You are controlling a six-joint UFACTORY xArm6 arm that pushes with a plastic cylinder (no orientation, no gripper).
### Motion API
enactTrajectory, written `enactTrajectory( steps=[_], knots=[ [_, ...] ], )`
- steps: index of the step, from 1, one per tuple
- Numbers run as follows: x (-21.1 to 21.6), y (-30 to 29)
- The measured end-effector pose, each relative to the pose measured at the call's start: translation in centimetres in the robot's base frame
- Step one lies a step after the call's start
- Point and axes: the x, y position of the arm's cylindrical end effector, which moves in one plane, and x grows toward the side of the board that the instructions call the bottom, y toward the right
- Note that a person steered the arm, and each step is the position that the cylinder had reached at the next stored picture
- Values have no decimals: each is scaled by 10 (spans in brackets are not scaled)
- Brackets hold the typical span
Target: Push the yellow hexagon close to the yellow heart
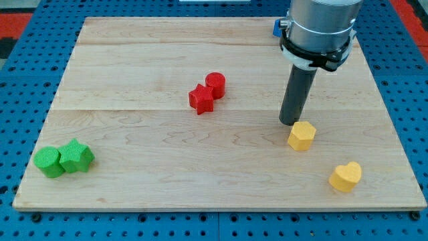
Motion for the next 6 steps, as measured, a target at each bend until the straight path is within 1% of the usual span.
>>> enactTrajectory(
  steps=[1,2,3,4,5,6],
  knots=[
    [-5,0],
    [-46,-1],
    [-63,-31],
    [-11,-41],
    [2,1],
    [45,8]
  ],
)
